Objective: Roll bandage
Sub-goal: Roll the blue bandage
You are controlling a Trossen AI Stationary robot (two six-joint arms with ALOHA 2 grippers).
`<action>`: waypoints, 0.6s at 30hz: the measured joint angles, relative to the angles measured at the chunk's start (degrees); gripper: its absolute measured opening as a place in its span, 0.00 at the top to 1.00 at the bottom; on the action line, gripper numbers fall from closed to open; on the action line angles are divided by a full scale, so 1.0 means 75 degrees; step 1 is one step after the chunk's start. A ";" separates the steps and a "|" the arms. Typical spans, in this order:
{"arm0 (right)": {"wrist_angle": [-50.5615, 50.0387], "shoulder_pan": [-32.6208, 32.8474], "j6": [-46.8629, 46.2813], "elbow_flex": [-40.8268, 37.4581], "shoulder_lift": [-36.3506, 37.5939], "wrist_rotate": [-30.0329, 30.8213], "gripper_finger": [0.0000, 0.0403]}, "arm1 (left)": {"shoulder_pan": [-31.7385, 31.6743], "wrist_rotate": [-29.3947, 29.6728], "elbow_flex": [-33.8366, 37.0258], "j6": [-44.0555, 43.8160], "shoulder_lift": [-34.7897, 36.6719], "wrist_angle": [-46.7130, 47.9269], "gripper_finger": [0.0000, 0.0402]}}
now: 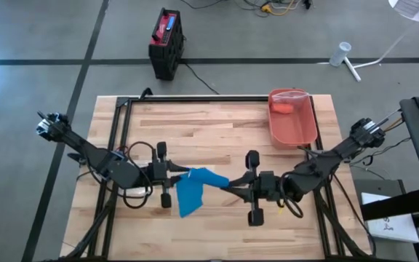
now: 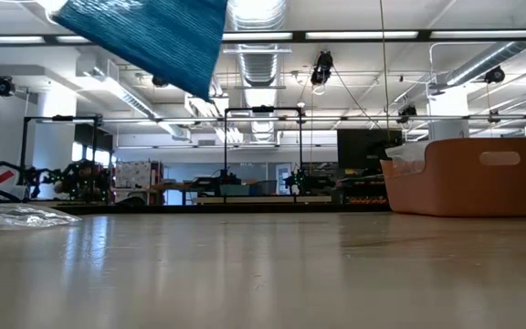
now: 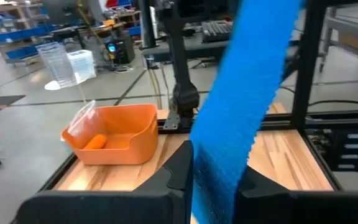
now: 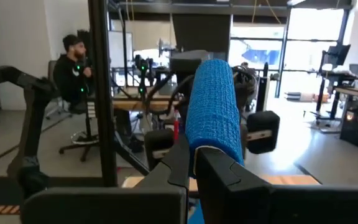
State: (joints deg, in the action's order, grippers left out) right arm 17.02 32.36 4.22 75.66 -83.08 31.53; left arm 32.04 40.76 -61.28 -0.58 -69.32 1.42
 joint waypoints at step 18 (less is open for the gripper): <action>-0.0552 -0.0017 0.1602 0.0000 0.0083 0.0009 0.98 | 0.0082 -0.1795 0.0134 0.0017 -0.0321 0.0002 1.00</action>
State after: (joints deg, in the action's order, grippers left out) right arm 12.87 32.23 16.23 75.66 -82.46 31.59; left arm 32.65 27.30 -60.27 -0.45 -71.72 1.43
